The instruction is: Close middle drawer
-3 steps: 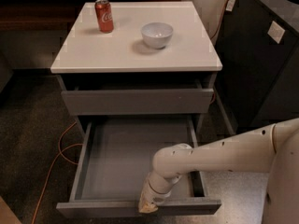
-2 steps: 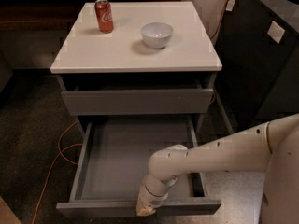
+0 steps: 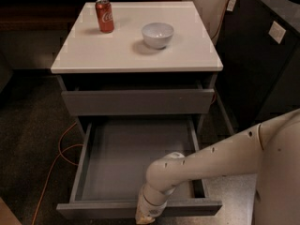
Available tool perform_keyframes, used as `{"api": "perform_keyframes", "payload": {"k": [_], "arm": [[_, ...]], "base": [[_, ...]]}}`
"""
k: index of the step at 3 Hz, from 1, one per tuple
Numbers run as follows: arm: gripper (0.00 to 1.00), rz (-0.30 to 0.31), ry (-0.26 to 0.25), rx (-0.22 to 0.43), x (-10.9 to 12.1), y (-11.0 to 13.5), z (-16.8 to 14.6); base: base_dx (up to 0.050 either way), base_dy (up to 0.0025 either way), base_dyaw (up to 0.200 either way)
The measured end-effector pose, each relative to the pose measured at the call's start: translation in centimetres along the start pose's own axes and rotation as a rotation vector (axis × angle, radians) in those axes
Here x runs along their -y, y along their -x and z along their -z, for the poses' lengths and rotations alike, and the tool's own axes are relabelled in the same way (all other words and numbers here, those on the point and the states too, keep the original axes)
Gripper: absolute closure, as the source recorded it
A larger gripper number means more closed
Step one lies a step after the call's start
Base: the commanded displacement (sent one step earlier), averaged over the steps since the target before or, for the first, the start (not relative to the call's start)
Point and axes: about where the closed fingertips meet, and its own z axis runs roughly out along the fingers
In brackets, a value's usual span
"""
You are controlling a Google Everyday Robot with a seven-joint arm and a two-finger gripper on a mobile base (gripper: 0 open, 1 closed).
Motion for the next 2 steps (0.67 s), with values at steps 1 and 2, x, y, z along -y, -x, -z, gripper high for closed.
{"api": "perform_keyframes", "payload": {"k": [1,2], "arm": [[1.0,-0.01,-0.016,-0.003,0.05,-1.02,-1.31],[1.0,-0.038,-0.044,-0.021,0.33,-1.75,-1.91]], "base": [[0.0,0.0,0.0],[0.0,0.0,0.0]]}}
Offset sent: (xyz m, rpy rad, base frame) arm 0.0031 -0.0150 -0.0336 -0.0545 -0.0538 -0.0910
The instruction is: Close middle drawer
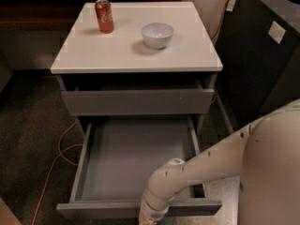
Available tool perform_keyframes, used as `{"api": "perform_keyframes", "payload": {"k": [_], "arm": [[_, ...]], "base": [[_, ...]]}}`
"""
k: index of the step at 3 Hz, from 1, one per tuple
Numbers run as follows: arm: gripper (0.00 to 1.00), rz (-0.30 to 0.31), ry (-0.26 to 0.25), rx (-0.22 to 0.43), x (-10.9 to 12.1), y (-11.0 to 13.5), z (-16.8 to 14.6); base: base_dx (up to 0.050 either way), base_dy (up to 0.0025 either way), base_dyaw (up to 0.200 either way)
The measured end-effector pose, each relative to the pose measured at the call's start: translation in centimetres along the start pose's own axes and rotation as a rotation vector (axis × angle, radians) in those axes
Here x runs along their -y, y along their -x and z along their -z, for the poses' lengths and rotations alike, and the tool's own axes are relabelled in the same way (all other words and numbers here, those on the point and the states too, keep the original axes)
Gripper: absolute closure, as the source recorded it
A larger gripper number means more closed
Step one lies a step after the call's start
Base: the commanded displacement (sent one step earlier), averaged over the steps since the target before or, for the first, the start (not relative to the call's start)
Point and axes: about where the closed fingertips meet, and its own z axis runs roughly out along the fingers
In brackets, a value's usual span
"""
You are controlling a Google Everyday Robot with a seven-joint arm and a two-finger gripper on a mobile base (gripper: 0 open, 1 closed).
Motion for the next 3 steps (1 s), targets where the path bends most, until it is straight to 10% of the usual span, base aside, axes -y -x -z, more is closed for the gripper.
{"api": "perform_keyframes", "payload": {"k": [3], "arm": [[1.0,-0.132,-0.12,-0.08,3.6,-3.7,0.6]], "base": [[0.0,0.0,0.0]]}}
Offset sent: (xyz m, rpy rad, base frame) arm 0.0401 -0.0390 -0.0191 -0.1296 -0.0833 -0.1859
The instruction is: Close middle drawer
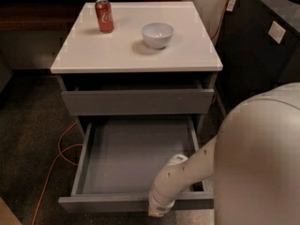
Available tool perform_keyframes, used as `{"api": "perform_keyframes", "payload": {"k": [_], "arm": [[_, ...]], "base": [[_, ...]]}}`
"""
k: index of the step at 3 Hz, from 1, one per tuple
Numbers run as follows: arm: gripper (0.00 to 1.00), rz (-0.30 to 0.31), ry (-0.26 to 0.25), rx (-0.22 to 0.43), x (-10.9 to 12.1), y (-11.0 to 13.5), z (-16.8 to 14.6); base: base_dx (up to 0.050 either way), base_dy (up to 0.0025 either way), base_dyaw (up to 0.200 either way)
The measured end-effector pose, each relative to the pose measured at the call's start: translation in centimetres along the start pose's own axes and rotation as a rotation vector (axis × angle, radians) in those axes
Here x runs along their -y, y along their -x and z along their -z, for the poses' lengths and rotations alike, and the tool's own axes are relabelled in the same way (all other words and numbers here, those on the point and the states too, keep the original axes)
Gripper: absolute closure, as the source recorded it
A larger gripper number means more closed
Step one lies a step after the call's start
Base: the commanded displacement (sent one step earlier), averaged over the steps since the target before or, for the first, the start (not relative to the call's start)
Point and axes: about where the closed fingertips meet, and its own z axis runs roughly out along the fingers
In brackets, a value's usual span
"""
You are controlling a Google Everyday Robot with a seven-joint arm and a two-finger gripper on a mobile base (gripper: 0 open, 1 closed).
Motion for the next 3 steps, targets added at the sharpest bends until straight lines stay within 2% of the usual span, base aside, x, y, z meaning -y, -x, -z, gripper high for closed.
{"api": "perform_keyframes", "payload": {"k": [1,2,3], "arm": [[1.0,-0.026,-0.037,-0.01,1.7,-0.8,0.2],[1.0,-0.044,-0.06,0.005,3.2,-1.4,0.0],[1.0,-0.037,-0.081,0.034,5.3,-2.3,-0.6]], "base": [[0.0,0.0,0.0],[0.0,0.0,0.0],[0.0,0.0,0.0]]}}
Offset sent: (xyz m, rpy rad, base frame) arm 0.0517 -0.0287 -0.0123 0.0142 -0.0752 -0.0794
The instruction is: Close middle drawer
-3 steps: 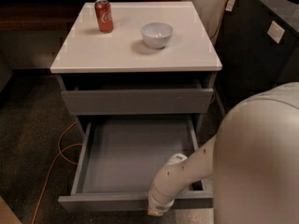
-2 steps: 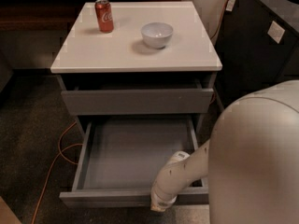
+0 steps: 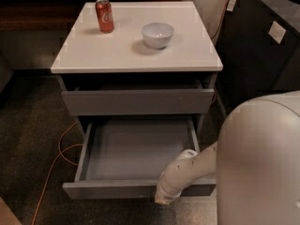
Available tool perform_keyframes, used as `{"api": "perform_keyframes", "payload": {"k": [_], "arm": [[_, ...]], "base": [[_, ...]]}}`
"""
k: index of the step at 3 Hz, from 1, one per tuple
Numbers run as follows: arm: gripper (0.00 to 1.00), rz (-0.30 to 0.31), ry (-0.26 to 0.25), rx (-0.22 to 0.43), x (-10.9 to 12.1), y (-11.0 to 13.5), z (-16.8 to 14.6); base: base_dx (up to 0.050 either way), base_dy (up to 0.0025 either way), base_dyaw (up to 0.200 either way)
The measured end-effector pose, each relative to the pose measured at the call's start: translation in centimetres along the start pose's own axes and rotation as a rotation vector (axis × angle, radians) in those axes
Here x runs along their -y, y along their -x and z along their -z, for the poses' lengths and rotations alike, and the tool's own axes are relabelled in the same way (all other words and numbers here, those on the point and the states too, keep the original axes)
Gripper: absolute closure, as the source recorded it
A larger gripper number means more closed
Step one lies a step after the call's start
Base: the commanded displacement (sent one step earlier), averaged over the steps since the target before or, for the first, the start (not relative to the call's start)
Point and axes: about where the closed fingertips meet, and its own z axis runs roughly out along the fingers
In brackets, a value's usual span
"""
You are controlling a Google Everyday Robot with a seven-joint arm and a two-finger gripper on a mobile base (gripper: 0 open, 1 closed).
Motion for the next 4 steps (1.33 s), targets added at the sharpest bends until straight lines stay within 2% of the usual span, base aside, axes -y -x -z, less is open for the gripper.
{"api": "perform_keyframes", "payload": {"k": [2,3,4], "arm": [[1.0,0.022,-0.035,0.019,3.5,-1.2,0.3],[1.0,0.017,-0.068,0.059,6.9,-2.1,1.5],[1.0,0.017,-0.068,0.059,6.9,-2.1,1.5]], "base": [[0.0,0.0,0.0],[0.0,0.0,0.0],[0.0,0.0,0.0]]}}
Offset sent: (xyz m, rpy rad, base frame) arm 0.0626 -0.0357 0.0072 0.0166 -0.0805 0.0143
